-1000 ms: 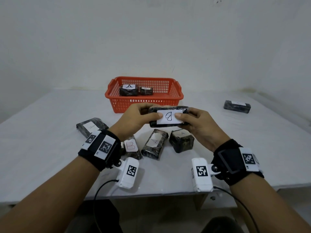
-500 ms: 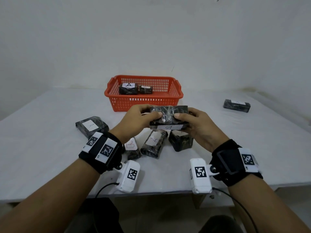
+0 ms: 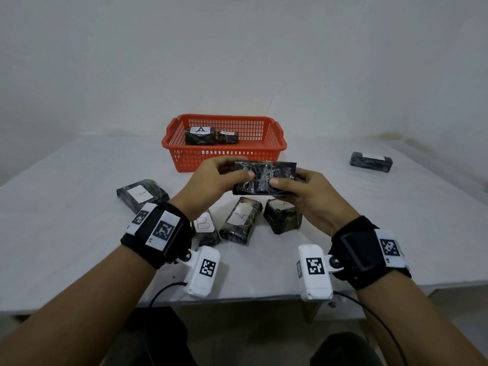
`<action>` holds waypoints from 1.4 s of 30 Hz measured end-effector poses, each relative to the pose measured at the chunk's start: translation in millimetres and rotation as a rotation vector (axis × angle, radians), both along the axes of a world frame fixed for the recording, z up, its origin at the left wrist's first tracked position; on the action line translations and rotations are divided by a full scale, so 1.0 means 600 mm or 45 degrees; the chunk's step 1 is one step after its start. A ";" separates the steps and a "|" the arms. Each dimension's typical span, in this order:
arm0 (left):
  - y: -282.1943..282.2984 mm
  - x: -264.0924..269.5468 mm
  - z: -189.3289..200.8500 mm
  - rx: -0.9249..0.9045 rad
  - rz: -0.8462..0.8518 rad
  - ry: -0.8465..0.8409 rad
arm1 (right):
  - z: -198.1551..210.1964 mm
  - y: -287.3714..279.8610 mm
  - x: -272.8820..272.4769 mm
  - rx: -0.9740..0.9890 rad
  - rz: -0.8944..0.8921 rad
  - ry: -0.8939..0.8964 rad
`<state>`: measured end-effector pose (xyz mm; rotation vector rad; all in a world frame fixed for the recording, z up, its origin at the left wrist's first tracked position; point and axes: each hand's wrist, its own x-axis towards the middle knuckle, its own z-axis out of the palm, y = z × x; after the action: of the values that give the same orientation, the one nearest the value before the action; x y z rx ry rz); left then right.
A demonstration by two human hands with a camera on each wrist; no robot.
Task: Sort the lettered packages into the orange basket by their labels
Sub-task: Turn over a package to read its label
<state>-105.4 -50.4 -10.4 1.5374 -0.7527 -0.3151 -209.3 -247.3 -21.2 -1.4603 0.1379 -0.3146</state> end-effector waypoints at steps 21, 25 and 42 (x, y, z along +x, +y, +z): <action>0.005 -0.009 -0.009 0.060 -0.057 -0.043 | -0.010 -0.003 -0.015 -0.182 0.012 0.008; 0.009 -0.006 -0.006 0.064 -0.050 -0.125 | 0.004 0.004 -0.017 -0.091 0.023 0.052; 0.002 -0.017 -0.011 0.016 -0.005 -0.066 | -0.002 0.014 -0.006 -0.063 -0.113 -0.001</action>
<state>-115.9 -49.1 -17.3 1.5613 -0.7958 -0.2847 -213.2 -238.7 -22.5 -1.5060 0.1961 -0.3933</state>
